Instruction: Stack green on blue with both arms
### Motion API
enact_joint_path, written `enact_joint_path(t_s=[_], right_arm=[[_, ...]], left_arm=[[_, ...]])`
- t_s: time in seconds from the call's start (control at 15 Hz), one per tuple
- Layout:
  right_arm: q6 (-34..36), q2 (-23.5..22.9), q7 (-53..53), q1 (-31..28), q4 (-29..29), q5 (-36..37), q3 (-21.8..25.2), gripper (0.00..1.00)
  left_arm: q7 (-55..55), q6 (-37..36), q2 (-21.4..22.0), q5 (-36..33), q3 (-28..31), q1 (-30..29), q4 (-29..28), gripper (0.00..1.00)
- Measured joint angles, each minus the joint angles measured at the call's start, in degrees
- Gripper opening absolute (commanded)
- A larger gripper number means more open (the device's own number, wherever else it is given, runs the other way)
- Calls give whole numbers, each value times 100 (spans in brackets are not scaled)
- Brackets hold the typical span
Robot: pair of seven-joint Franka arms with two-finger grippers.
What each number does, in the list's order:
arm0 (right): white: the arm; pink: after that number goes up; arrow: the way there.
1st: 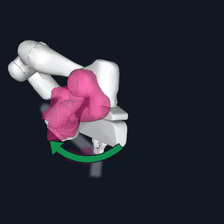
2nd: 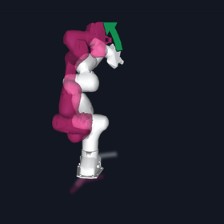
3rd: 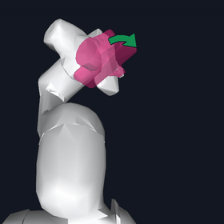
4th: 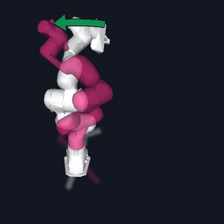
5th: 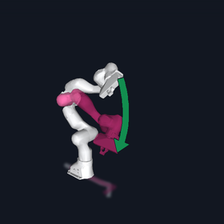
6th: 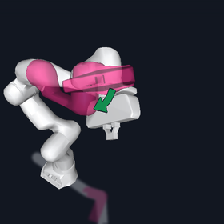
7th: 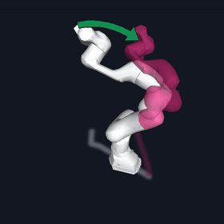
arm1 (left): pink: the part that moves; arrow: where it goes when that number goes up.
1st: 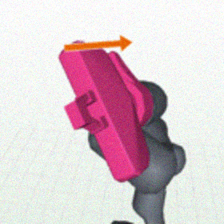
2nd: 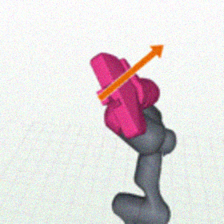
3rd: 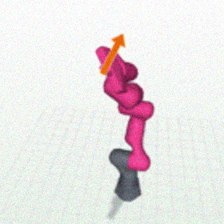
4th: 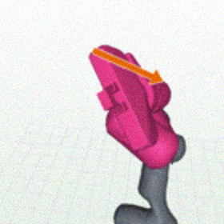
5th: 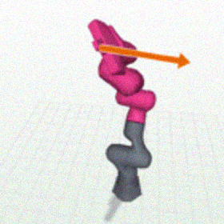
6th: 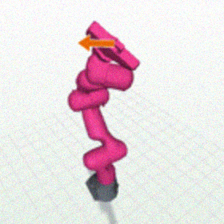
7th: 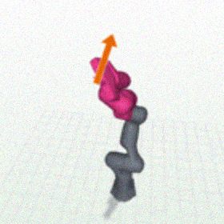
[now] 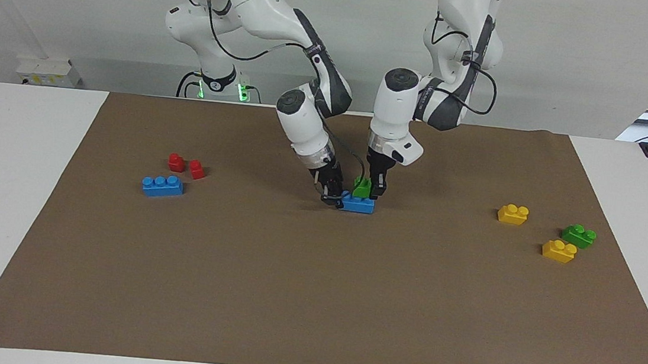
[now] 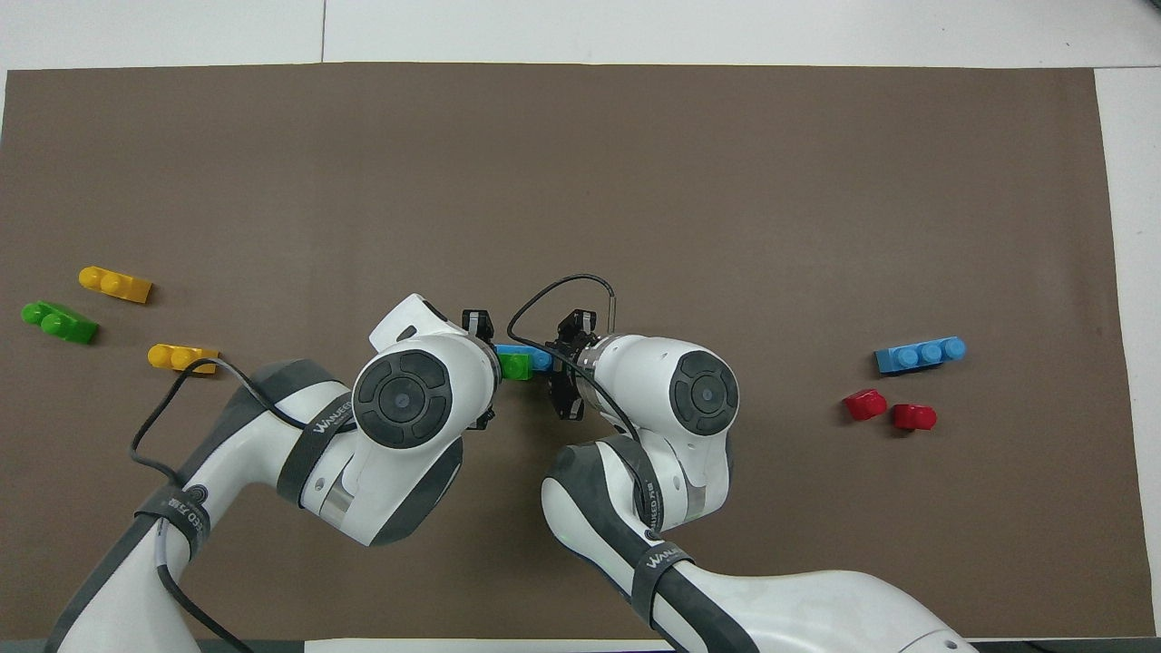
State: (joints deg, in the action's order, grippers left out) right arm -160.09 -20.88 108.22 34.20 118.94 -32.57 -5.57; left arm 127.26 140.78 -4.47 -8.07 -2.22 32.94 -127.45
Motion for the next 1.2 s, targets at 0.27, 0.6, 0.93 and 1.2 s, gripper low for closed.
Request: enact_joint_path(t_s=[0.27, 0.6, 0.93, 1.2], right_arm=[[0, 0, 0, 0, 0, 0, 0, 0], [0, 0, 0, 0, 0, 0, 0, 0], [-2, -1, 0, -1, 0, 0, 7, 0], [-2, -1, 0, -1, 0, 0, 7, 0]], left_arm=[[97, 44, -10, -97, 10, 0, -11, 0], [212, 161, -15, -151, 10, 0, -38, 0], [391, 246, -76, -334, -3, 8, -71, 0], [575, 352, -198, -561, -2, 20, -80, 0]])
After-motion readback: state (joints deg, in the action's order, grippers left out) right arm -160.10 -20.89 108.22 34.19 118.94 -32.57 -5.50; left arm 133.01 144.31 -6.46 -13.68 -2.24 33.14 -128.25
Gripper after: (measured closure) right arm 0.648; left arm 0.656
